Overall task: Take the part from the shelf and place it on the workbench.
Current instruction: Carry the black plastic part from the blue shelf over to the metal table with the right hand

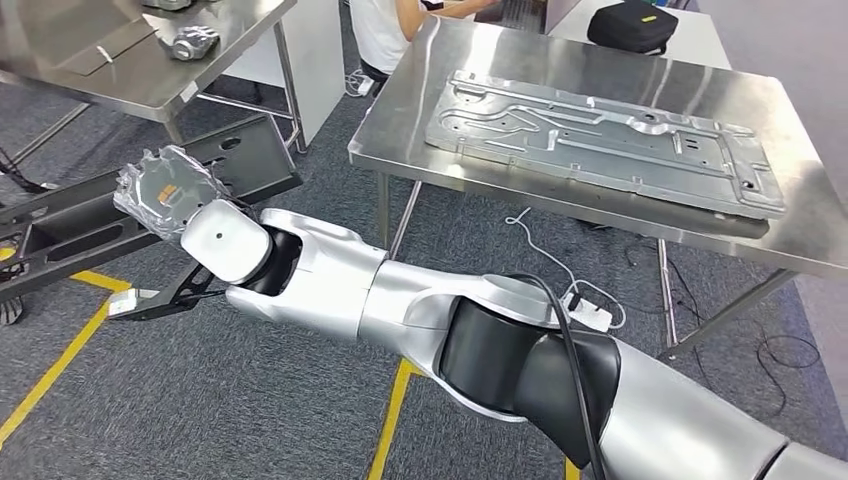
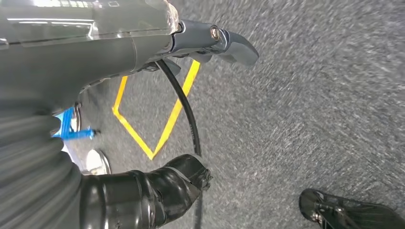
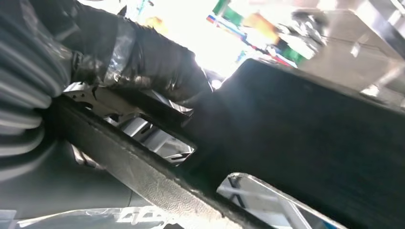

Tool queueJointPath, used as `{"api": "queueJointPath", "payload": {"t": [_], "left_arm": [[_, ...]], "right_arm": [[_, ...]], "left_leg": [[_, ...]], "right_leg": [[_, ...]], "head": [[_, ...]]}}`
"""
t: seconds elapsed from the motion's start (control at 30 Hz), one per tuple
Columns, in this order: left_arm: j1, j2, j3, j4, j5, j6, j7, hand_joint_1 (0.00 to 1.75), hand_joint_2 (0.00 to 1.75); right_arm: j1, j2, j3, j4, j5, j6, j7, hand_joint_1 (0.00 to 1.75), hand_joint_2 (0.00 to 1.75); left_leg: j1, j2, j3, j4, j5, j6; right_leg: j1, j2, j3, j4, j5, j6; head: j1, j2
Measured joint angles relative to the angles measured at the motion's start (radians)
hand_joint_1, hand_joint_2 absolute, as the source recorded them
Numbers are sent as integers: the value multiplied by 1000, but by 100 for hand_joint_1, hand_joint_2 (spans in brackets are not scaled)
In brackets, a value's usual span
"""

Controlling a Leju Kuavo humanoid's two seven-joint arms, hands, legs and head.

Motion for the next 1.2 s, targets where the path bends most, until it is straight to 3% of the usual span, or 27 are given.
{"api": "queueJointPath", "payload": {"t": [0.03, 0.07, 0.13, 0.2, 0.3, 0.33, 0.4, 0.47, 0.5, 0.53, 0.57, 0.6, 0.67, 0.73, 0.8, 0.83, 0.87, 0.9, 0.97, 1.03, 1.07, 1.13, 1.2], "left_arm": [[0, 0, 0, 0, 0, 0, 0, 0, 175], [-1, 0, 0, 0, 0, 0, 0, 0, 175], [-1, -1, 0, 0, 0, 0, 0, 0, 175], [-2, -2, 0, 0, 0, 0, 0, 0, 175], [-8, -2, 0, 0, 0, 0, 0, 0, 175], [-10, -2, 0, 0, 0, 0, 0, 0, 175], [-11, -2, 0, 0, 0, -1, 0, 0, 175], [-7, -2, 0, 0, 0, -1, 0, 0, 175], [-5, -2, 1, 0, 0, -1, 0, 0, 175], [-4, -1, 1, 0, 0, -1, 1, 0, 175], [-4, -1, 1, 0, 0, -1, 1, 0, 175], [-4, -1, 1, 0, 0, -1, 1, 0, 175], [-4, -1, 2, 0, 0, -1, 1, 0, 175], [-2, -1, 4, 0, 0, -2, 1, 0, 175], [-3, -1, 5, 0, 0, -2, 1, 0, 175], [-5, -1, 5, 0, 0, -3, 1, 0, 175], [-7, -1, 5, -1, 0, -3, 1, 0, 175], [-8, -1, 5, -1, 0, -4, 0, 0, 175], [-5, -1, 6, -1, 0, -5, -1, 0, 175], [-3, -1, 6, -1, 0, -6, -1, 0, 175], [-3, -1, 6, -1, 0, -6, -1, 0, 175], [-4, -1, 6, -1, 0, -6, -1, 0, 175], [-4, -3, 6, -1, 0, -6, -1, 0, 175]], "right_arm": [[1, -2, 0, 2, 0, 0, 0, 175, 175], [2, -4, 0, 4, 1, 0, 0, 175, 175], [0, -6, -1, 6, 4, 0, 0, 175, 175], [-4, -6, -2, 6, 7, 0, 1, 175, 175], [-6, -10, -6, 9, 10, 0, 1, 175, 175], [-6, -12, -7, 10, 10, 0, 1, 175, 175], [-8, -11, -9, 12, 10, 0, 1, 175, 175], [-9, -8, -9, 13, 11, 0, 1, 175, 175], [-8, -7, -9, 14, 11, 0, 1, 175, 175], [-5, -6, -9, 14, 11, 0, 1, 175, 175], [-3, -6, -9, 16, 11, 0, 0, 175, 175], [-2, -6, -9, 17, 11, 0, 0, 175, 175], [-2, -6, -9, 18, 12, 0, 0, 175, 175], [-2, -5, -9, 19, 12, 0, 1, 175, 175], [-1, -6, -9, 22, 13, 0, 1, 175, 175], [-1, -9, -9, 23, 13, 0, 1, 175, 175], [-2, -11, -9, 24, 13, 0, 1, 175, 175], [-3, -12, -9, 24, 14, 0, 1, 175, 175], [-4, -13, -10, 24, 15, 0, 1, 175, 175], [-2, -13, -10, 24, 15, 0, 1, 175, 175], [-1, -14, -10, 25, 15, 0, 0, 175, 175], [-1, -15, -10, 25, 15, 0, 0, 175, 175], [-5, -14, -10, 25, 16, 0, 0, 175, 175]], "left_leg": [[-1, 13, 5, 0, -4, 0], [-2, 25, 12, 0, -9, -1], [-5, 49, 27, -3, -20, -5], [-10, 71, 39, -10, -26, -11], [-16, 104, 58, -27, -32, -22], [-15, 97, 64, -26, -37, -25], [-12, 41, 47, 22, -65, -27], [-10, -18, -15, 140, -114, -30], [-10, -28, -53, 201, -131, -33], [-10, -32, -81, 236, -129, -35], [-9, -33, -94, 235, -107, -38], [-7, -37, -88, 196, -67, -40], [0, -73, -51, 73, 9, -46], [4, -109, -27, 7, 27, -42], [2, -102, -22, 2, 20, -31], [2, -90, -19, -1, 20, -26], [3, -79, -16, -4, 21, -20], [5, -66, -13, -7, 21, -14], [2, -41, -7, -8, 16, -5], [-1, -13, -1, -8, 9, -2], [-3, 1, 3, -8, 6, -2], [-8, 26, 16, -8, -4, -2], [-13, 50, 31, -11, -13, -5]], "right_leg": [[-2, -3, 3, -14, 22, -1], [-1, -9, 25, -66, 58, -4], [11, -50, 87, -195, 115, -19], [26, -80, 118, -259, 126, -33], [28, -55, 127, -276, 124, -45], [24, -46, 135, -287, 127, -48], [14, -27, 154, -307, 132, -56], [11, -1, 163, -313, 131, -62], [11, 15, 165, -312, 129, -64], [11, 31, 167, -310, 126, -64], [10, 48, 169, -307, 123, -63], [7, 64, 172, -302, 118, -59], [4, 93, 169, -283, 104, -48], [2, 120, 156, -266, 96, -35], [-1, 145, 147, -264, 98, -24], [-1, 141, 145, -262, 97, -20], [1, 118, 140, -249, 90, -15], [3, 85, 126, -220, 74, -10], [3, 17, 67, -107, 23, -1], [-2, -2, 5, -2, -6, 3], [-3, -4, -4, 6, 6, 2], [1, -16, 38, -91, 76, -11], [16, -62, 102, -218, 123, -35]], "head": [[0, 0], [0, 0], [0, 0], [0, 0], [0, 0], [0, 0], [0, 0], [0, 0], [0, 0], [0, 0], [0, 0], [0, 0], [0, 0], [0, 0], [0, 0], [0, 0], [0, 0], [1, 0], [1, 0], [1, 0], [1, 0], [1, 0], [1, 0]]}}
